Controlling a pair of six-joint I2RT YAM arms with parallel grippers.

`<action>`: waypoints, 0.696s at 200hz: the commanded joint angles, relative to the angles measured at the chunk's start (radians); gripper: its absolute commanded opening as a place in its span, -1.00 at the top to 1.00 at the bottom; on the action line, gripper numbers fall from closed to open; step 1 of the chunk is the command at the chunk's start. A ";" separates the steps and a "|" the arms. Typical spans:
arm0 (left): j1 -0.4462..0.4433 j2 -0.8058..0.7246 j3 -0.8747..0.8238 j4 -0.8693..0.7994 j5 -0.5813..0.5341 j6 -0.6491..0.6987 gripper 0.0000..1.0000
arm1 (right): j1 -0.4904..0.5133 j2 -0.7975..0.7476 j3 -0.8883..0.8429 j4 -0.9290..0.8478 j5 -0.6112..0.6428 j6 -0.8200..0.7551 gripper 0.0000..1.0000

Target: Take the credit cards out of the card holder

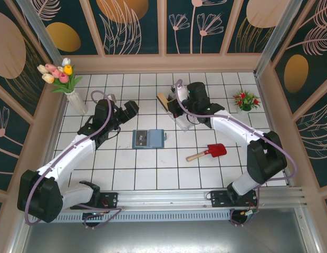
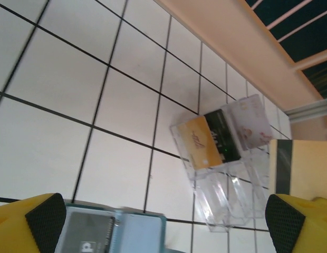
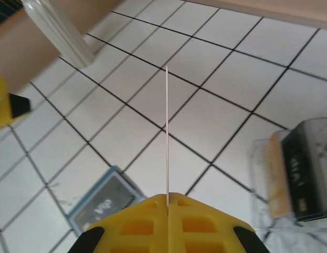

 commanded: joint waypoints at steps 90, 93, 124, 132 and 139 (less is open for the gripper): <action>0.013 0.054 0.033 -0.055 -0.067 0.077 -0.97 | -0.002 0.262 0.202 -0.123 0.177 -0.236 1.00; 0.013 0.055 0.033 -0.055 -0.068 0.077 -0.97 | -0.002 0.266 0.202 -0.123 0.182 -0.237 1.00; 0.013 0.069 0.033 -0.054 -0.061 0.075 -0.97 | -0.002 0.298 0.208 -0.126 0.210 -0.250 1.00; 0.014 0.072 0.033 -0.053 -0.058 0.076 -0.97 | -0.003 0.302 0.207 -0.129 0.215 -0.252 1.00; 0.013 0.076 0.033 -0.053 -0.056 0.076 -0.97 | -0.003 0.308 0.207 -0.134 0.219 -0.257 1.00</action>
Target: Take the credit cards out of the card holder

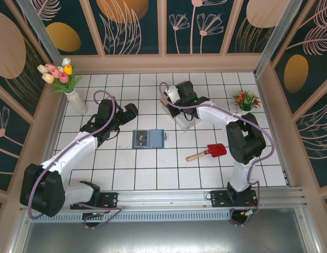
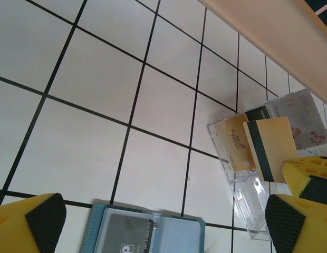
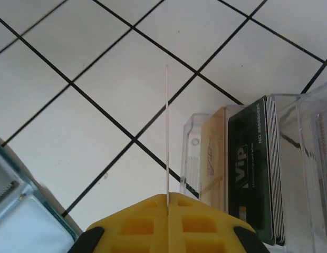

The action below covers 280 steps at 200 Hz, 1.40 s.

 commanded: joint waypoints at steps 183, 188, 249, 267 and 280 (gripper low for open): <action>0.007 0.058 0.030 -0.008 0.034 0.036 -0.97 | -0.037 0.109 0.077 -0.072 0.060 -0.056 0.92; 0.008 0.058 0.028 -0.008 0.034 0.036 -0.97 | -0.037 0.111 0.077 -0.072 0.060 -0.056 0.91; 0.008 0.056 0.026 -0.011 0.049 0.041 -0.97 | -0.037 0.139 0.113 -0.065 0.081 -0.031 0.64; 0.008 0.053 0.025 -0.013 0.050 0.042 -0.97 | -0.036 0.134 0.123 -0.050 0.079 -0.011 0.62; 0.008 0.051 0.027 -0.018 0.053 0.044 -0.97 | -0.035 0.124 0.131 -0.050 0.079 0.011 0.61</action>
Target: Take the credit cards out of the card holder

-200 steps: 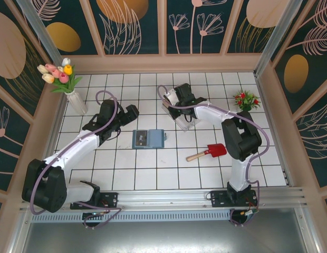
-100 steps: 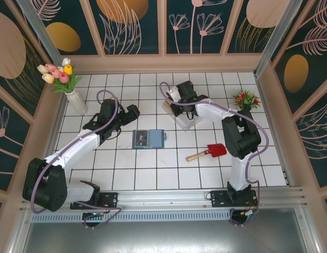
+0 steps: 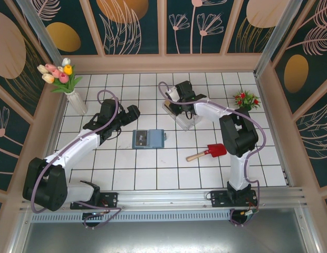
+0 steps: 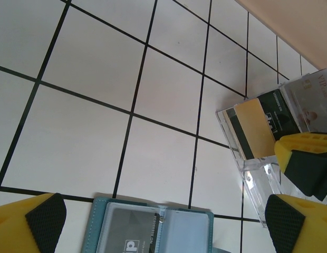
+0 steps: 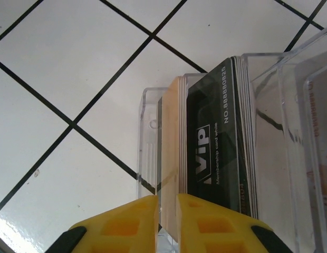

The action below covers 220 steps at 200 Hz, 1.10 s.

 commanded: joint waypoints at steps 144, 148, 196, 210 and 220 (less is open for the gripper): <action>0.008 0.008 -0.115 -0.063 0.115 0.008 -0.47 | 0.197 -0.344 -0.194 0.064 0.073 0.843 -0.01; 0.008 0.012 -0.116 -0.062 0.121 0.005 -0.40 | 0.203 -0.341 -0.204 0.072 0.051 0.864 -0.01; 0.008 0.063 -0.144 -0.009 0.164 -0.026 0.09 | 0.240 -0.255 -0.261 0.168 -0.205 1.036 0.11; 0.008 0.071 -0.145 -0.002 0.152 -0.029 0.11 | 0.258 -0.240 -0.263 0.183 -0.199 1.070 0.15; 0.007 0.075 -0.148 0.009 0.146 -0.034 0.18 | 0.277 -0.230 -0.272 0.200 -0.176 1.101 0.16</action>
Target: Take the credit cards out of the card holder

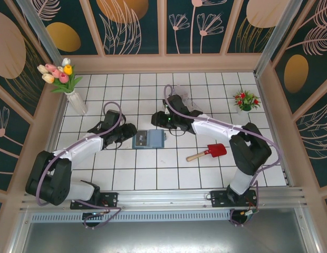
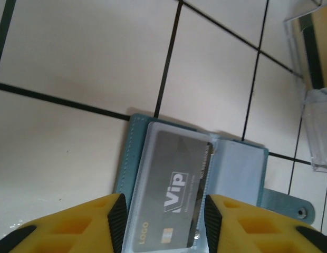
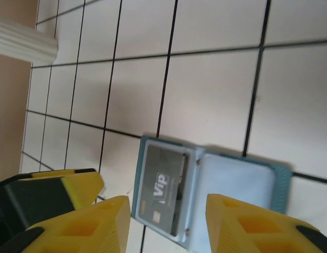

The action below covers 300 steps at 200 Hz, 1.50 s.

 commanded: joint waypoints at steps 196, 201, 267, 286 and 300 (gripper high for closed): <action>0.008 0.154 -0.027 0.075 0.057 0.018 0.73 | 0.049 0.291 0.055 0.108 -0.211 0.203 0.56; 0.007 0.151 -0.037 0.072 0.055 0.015 0.72 | 0.046 0.291 0.053 0.112 -0.216 0.205 0.56; 0.008 0.150 -0.084 0.106 0.079 0.002 0.71 | 0.037 0.318 0.051 0.131 -0.262 0.204 0.56; 0.007 0.158 -0.077 0.102 0.080 0.011 0.72 | 0.036 0.322 0.049 0.134 -0.267 0.203 0.56; 0.007 0.162 -0.075 0.100 0.079 0.013 0.72 | 0.038 0.321 0.046 0.141 -0.271 0.204 0.56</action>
